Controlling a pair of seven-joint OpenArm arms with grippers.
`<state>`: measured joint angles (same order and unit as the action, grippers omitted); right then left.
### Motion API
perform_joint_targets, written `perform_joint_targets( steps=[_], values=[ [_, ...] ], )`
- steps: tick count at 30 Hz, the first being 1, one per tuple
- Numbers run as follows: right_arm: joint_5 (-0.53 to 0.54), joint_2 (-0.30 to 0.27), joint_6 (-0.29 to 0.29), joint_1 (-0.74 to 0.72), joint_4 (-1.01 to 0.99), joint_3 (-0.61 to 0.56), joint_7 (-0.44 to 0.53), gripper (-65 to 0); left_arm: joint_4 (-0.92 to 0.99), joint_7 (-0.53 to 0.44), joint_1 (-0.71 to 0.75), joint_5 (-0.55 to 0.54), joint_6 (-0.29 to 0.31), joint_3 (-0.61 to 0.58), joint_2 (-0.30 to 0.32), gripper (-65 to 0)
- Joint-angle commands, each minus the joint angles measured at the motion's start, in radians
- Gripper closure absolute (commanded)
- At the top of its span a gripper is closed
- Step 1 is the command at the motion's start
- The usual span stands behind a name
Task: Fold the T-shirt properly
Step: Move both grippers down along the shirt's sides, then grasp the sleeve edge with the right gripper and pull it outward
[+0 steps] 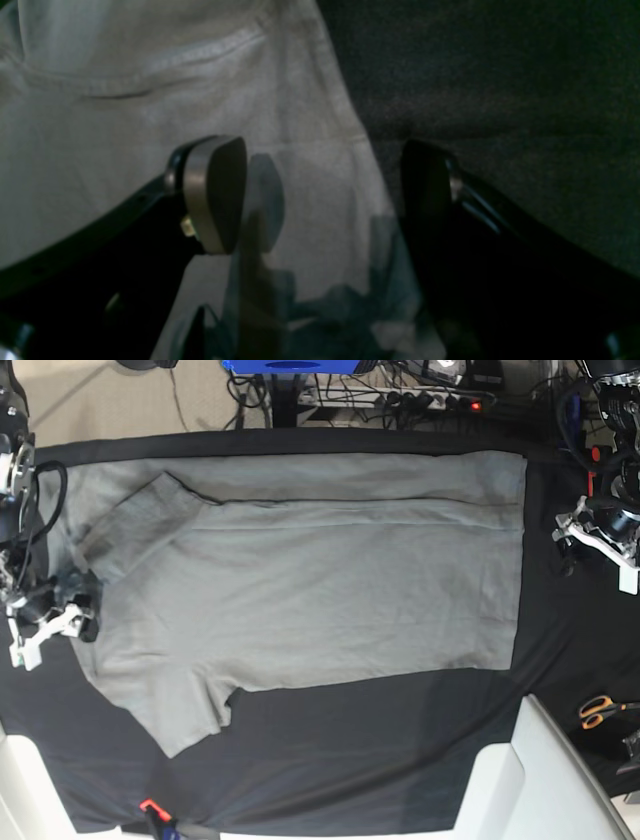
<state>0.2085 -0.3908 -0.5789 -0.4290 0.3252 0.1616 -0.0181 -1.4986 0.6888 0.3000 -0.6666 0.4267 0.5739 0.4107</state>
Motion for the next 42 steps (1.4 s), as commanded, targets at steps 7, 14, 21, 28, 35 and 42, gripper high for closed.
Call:
perform_joint_targets(
  steps=[7, 14, 21, 28, 35, 42],
  values=[
    [-0.001, -0.013, -0.002, -0.015, 0.013, 0.005, -0.009, -0.8, -0.013, -0.022, -0.003, -0.015, 0.007, 0.005, 0.023, -40.5],
    [0.001, -0.013, -0.002, -0.009, 0.044, 0.006, -0.009, -0.2, -0.013, -0.022, -0.003, -0.015, 0.007, 0.005, 0.021, -40.5],
    [0.004, -0.012, -0.002, 0.104, 0.274, 0.008, -0.023, -0.2, -0.013, -0.022, -0.003, -0.015, 0.007, 0.005, 0.021, -40.5],
    [0.004, 0.014, -0.002, 0.181, 0.455, 0.112, -0.193, -0.2, -0.013, -0.022, -0.003, -0.015, 0.007, 0.004, 0.009, -40.5],
    [0.004, 0.054, -0.002, 0.287, 0.727, 0.14, -0.388, -0.2, -0.013, -0.022, -0.008, -0.015, 0.005, -0.094, 0.014, -40.5],
    [0.004, 0.12, -0.002, 0.408, 0.96, 0.184, -0.532, -0.2, -0.013, -0.022, -0.012, -0.015, 0.005, -0.096, 0.009, -40.5]
  ],
)
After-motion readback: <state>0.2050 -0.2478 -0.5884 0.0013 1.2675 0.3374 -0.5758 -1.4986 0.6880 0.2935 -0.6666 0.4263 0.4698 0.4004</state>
